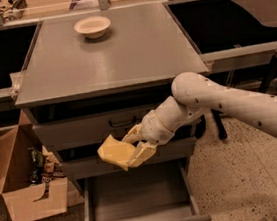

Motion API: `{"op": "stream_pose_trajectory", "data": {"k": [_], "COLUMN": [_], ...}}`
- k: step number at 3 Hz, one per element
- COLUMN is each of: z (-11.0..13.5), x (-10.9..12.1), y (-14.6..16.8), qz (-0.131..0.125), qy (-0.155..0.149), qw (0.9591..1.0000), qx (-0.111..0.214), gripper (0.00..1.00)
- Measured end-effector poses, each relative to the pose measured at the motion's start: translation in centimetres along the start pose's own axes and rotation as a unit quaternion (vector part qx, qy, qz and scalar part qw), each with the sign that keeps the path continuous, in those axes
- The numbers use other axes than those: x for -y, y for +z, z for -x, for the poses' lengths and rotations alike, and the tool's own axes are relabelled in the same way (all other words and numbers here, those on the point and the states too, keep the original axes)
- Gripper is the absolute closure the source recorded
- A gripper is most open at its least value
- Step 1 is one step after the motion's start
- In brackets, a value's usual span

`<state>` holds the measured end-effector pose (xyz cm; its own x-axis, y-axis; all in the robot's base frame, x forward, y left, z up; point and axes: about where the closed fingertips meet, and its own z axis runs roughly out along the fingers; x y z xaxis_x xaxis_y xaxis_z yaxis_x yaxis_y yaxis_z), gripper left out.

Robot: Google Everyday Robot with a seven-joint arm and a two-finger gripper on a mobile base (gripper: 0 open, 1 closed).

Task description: Place sponge into bottom drawer

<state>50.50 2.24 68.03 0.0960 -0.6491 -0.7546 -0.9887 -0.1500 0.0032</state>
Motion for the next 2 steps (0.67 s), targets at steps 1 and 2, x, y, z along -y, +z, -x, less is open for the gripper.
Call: {"op": "stream_pose_trajectory", "data": {"k": [1,2], "z": [-0.1,-3.1], "x": [-0.2,-1.8], "y": [0.1,3.0], "qz": [0.0,-0.006], "qy": [0.004,0.034], "qw": [1.0,0.9994], "qx": [-0.003,-0.004], "gripper": [1.0,1.0]}}
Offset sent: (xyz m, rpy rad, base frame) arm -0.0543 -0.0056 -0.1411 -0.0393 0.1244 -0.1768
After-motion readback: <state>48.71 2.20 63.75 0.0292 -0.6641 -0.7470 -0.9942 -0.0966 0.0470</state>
